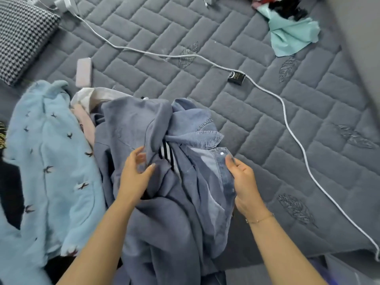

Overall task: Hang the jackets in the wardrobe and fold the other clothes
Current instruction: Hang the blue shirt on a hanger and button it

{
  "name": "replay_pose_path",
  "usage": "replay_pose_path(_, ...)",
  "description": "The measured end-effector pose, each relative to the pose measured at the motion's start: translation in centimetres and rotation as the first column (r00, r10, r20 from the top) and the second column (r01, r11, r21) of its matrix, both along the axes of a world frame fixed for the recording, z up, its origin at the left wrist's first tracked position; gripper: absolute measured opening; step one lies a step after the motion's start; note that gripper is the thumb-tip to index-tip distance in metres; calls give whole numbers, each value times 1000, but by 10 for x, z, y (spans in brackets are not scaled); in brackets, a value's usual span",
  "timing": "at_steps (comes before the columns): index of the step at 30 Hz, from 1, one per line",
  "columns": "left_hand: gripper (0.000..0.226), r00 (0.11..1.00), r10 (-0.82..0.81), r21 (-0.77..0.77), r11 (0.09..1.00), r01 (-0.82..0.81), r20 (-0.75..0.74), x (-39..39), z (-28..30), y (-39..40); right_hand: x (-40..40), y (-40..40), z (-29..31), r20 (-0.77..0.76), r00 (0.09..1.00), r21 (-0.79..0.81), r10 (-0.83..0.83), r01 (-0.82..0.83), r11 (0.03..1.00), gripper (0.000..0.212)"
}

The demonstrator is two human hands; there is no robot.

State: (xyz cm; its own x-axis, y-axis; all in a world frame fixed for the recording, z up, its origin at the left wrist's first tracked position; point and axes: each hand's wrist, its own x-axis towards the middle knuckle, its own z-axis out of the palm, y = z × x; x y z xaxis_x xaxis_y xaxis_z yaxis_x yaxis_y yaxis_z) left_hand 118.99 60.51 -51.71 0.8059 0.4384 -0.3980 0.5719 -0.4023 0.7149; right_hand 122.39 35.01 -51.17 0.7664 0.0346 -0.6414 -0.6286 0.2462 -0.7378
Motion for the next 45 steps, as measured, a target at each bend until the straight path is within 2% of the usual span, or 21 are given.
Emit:
replay_pose_path(3,68,988,-156,8,988,157,-12,7,4,-20,-11,1,34,182,970,-151,160,-133,980,59)
replay_pose_path(6,89,955,-132,70,985,155,-267,14,-11,-37,-26,13,49,262,940,-228,219,-160,960,56)
replay_pose_path(8,92,960,-20,228,970,86,-278,17,-24,-35,-34,23,46,262,947,-290,184,-105,951,52)
replay_pose_path(10,79,961,177,291,950,-111,-213,17,-37,-18,-41,27,32,245,956,-362,161,-64,930,48)
replay_pose_path(12,47,949,205,277,951,-136,-238,12,-48,1,-46,28,16,222,953,-476,207,-79,876,45)
replay_pose_path(13,38,958,169,235,965,-114,-233,9,-52,8,-50,28,9,207,946,-548,250,-99,830,41)
replay_pose_path(15,48,981,86,88,994,-71,-172,-3,-52,16,-57,31,0,134,923,-704,360,-167,691,15)
replay_pose_path(16,48,988,92,-18,995,-95,-125,-10,-43,18,-62,34,-2,84,907,-769,413,-204,606,16)
replay_pose_path(18,41,988,142,-241,958,-152,-58,-23,-17,21,-71,43,-1,36,872,-831,488,-245,499,59)
replay_pose_path(20,33,978,205,-508,839,-197,-42,-36,12,24,-83,55,5,46,837,-841,545,-262,474,89)
replay_pose_path(22,31,980,198,-662,730,-171,-35,-48,43,22,-99,70,12,76,749,-805,658,-344,484,106)
replay_pose_path(24,34,990,141,-718,689,-98,1,-52,72,12,-119,88,23,146,699,-625,700,-483,613,109)
replay_pose_path(26,39,998,49,-713,702,-7,38,-52,96,-4,-140,104,31,193,767,-470,611,-475,744,81)
replay_pose_path(28,47,995,-74,-676,730,99,66,-52,110,-16,-159,111,37,220,885,-438,411,-287,852,47)
replay_pose_path(32,30,976,-203,-719,667,194,75,-60,112,-15,-175,99,49,169,984,-382,64,5,924,22)
replay_pose_path(33,23,986,-152,-717,680,157,72,-64,107,-8,-179,92,50,122,993,-370,-9,54,928,20)
replay_pose_path(35,17,999,33,-615,788,-2,38,-74,88,10,-191,75,46,16,987,-404,-159,152,902,25)
replay_pose_path(37,27,983,180,-439,882,-172,-25,-85,61,30,-205,56,40,-32,958,-458,-284,238,856,27)
replay_pose_path(41,58,991,90,-153,983,-104,-97,-95,13,53,-220,33,23,-28,882,-530,-471,386,755,28)
replay_pose_path(43,73,992,54,-184,980,-74,-114,-84,0,45,-222,28,17,0,856,-549,-517,432,715,20)
replay_pose_path(45,82,973,69,-344,928,-143,-221,-63,-5,27,-224,23,10,22,894,-564,-448,381,733,5)
